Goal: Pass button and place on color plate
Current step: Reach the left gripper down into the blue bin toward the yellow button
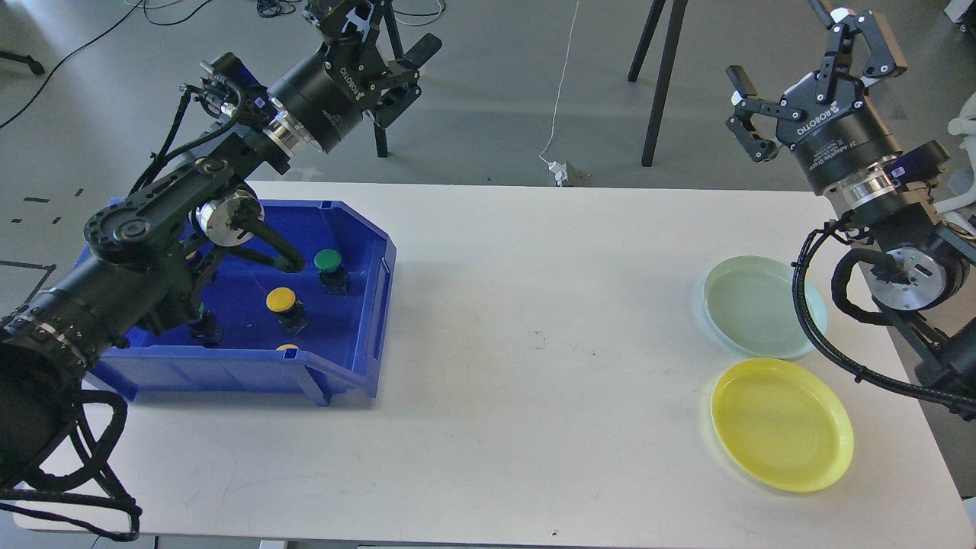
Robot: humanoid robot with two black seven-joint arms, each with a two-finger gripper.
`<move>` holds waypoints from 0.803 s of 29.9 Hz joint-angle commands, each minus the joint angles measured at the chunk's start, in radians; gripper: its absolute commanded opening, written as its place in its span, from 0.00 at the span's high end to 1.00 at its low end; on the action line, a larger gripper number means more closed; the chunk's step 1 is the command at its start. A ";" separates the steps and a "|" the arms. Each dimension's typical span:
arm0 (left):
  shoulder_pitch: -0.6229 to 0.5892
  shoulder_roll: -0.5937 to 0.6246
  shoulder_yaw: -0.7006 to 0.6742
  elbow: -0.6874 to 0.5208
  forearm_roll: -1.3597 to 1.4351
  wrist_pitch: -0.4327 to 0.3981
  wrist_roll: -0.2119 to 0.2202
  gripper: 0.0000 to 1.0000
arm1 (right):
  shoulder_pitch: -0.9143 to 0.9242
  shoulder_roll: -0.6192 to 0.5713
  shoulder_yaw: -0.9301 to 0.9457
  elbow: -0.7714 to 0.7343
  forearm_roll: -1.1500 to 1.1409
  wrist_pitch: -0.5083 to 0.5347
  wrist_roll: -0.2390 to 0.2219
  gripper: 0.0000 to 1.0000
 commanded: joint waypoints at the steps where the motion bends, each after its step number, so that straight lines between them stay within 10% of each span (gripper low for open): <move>1: 0.007 0.020 -0.001 -0.001 -0.001 0.000 0.000 0.15 | 0.014 0.037 0.002 -0.023 0.001 0.001 0.003 0.00; 9: 0.011 0.054 -0.086 -0.010 -0.083 0.000 0.000 0.15 | 0.015 0.041 0.004 -0.023 0.001 0.001 0.004 0.00; 16: 0.168 0.052 -0.330 -0.342 -0.117 0.000 0.000 0.15 | 0.006 0.038 0.027 -0.023 0.003 -0.012 0.006 0.00; 24: -0.014 0.385 0.061 -0.571 0.093 0.067 0.000 0.16 | -0.011 0.015 0.037 -0.017 0.004 -0.012 0.006 0.00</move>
